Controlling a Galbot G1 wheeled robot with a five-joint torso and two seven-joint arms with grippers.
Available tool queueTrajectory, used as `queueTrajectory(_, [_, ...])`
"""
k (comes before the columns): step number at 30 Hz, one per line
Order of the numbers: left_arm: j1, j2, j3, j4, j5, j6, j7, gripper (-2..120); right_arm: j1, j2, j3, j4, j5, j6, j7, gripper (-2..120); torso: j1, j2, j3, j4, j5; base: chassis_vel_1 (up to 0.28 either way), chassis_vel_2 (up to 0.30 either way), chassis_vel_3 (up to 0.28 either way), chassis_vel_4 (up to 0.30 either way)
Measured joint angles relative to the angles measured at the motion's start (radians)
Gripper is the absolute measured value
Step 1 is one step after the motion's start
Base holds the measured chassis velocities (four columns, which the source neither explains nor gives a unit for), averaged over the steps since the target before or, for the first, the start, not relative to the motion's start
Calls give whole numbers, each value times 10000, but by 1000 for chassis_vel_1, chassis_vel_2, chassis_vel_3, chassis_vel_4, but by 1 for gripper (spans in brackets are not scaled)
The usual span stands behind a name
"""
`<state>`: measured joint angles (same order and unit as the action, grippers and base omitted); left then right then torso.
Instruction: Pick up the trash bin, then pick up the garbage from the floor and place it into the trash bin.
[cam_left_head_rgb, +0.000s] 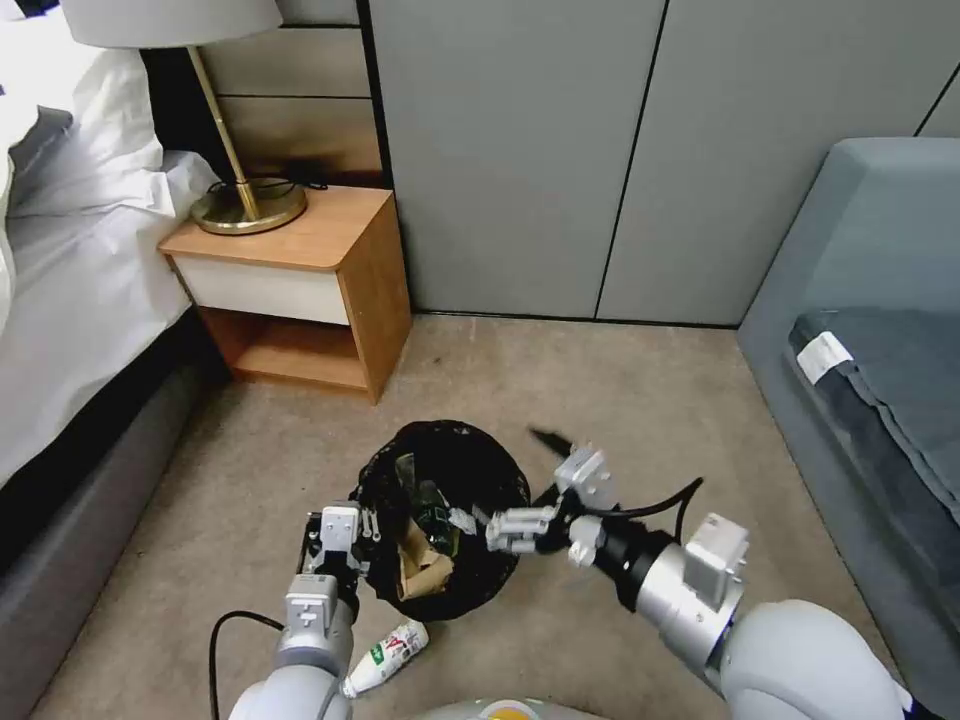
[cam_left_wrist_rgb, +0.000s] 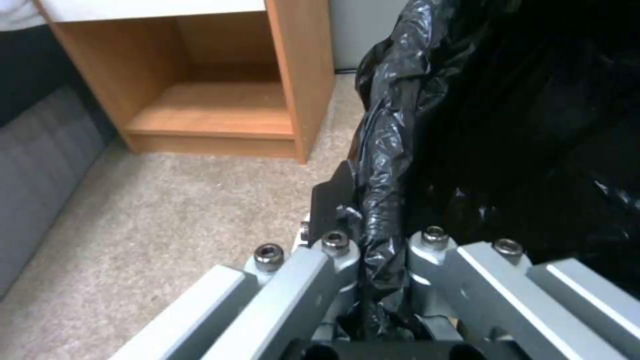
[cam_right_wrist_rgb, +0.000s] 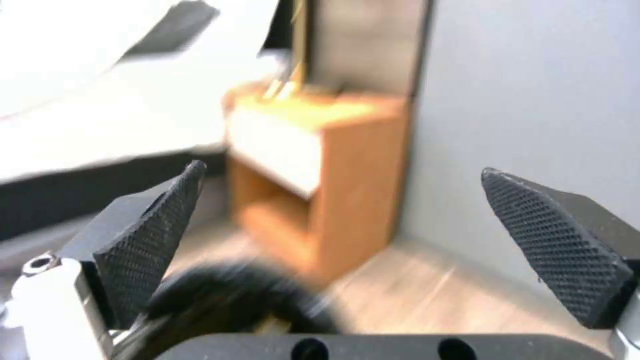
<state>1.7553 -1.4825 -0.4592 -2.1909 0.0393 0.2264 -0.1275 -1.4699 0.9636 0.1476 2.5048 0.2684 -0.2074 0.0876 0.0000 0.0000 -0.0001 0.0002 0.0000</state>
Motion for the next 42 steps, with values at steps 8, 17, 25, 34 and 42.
queueTrajectory(8, [5, 17, -109, -168, -220, 38, -60, 1, -1297, 1955, 718, -1675, -2370, 3047, 462, 100, 0, 0, 1, -3, -1, 0, 0, 0, 0])
queueTrajectory(17, [33, 9, -151, -285, -439, 70, -189, 1, -1669, 3009, 1091, -2971, -2616, 4572, 559, 100, 0, 0, 1, -2, -1, 0, 0, 0, 0])
queueTrajectory(25, [41, 7, -182, -289, -499, 76, -220, 1, -1423, 3392, 1281, -3713, -2769, 5045, 504, 100, 0, 0, 1, -2, -1, 0, 0, 0, 0])
queueTrajectory(34, [24, -10, -186, -311, -494, 87, -215, 1, -1147, 3379, 1398, -3845, -2564, 5026, 501, 100, 0, 0, 1, -2, -1, 6, 12, 9, 8])
queueTrajectory(42, [18, -29, -214, -368, -480, 93, -203, 1, -964, 3329, 1464, -3894, -2436, 4976, 473, 100, 0, 0, 2, -2, 0, 61, 69, 66, 66])
